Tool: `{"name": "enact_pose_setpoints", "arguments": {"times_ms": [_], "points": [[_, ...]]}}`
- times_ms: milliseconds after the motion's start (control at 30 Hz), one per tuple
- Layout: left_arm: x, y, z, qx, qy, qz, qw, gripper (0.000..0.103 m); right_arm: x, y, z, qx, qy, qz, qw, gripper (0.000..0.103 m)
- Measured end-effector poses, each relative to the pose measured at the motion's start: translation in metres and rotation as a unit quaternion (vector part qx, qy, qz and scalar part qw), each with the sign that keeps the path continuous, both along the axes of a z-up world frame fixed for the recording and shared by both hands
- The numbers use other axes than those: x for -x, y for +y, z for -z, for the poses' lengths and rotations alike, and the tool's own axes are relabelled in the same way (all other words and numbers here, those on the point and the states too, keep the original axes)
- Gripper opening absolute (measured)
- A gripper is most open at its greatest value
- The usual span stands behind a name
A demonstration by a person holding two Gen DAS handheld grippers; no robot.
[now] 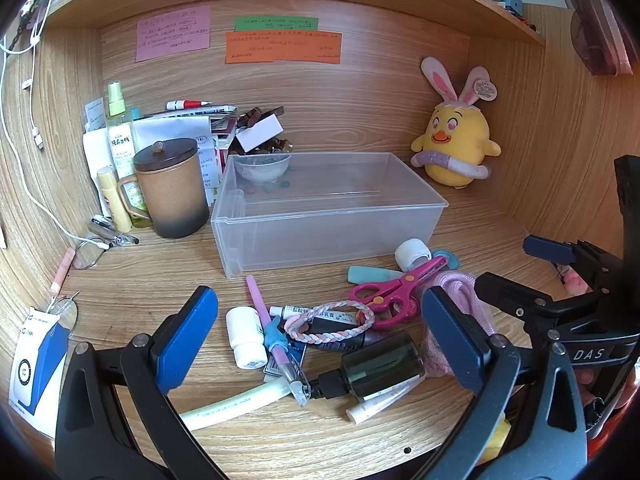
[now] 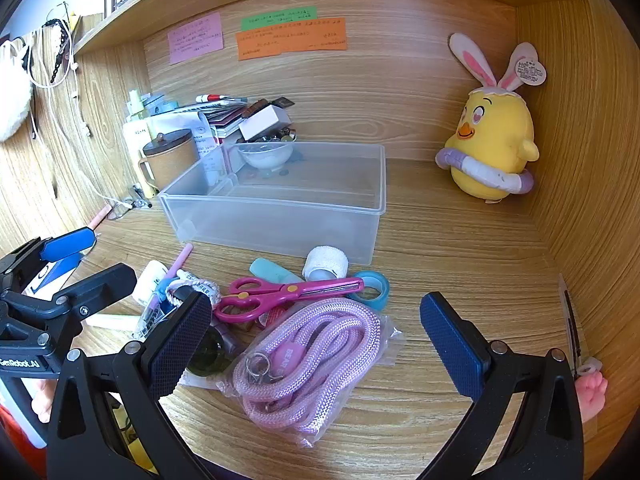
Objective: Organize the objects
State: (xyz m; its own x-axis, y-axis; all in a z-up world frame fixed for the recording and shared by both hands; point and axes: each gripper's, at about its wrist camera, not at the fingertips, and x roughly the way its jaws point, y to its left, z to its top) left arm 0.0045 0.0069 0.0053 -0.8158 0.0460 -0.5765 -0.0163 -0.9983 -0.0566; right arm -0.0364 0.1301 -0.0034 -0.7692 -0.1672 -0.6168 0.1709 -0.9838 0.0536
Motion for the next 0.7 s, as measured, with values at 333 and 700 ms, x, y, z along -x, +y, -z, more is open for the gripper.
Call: {"name": "enact_pose_setpoints", "arguments": {"times_ms": [333,700], "points": [[0.0013,-0.0057,0.0003,-0.005,-0.002,0.000,1.0000,0.103,-0.0034,-0.0007,0.0001,0.006,-0.002,-0.004,1.000,0.103],[0.0008,-0.0052,0.0007,-0.005,-0.001,0.000,1.0000,0.103,-0.0047,-0.0005,-0.0011,0.007,-0.002,-0.008,1.000,0.103]]}}
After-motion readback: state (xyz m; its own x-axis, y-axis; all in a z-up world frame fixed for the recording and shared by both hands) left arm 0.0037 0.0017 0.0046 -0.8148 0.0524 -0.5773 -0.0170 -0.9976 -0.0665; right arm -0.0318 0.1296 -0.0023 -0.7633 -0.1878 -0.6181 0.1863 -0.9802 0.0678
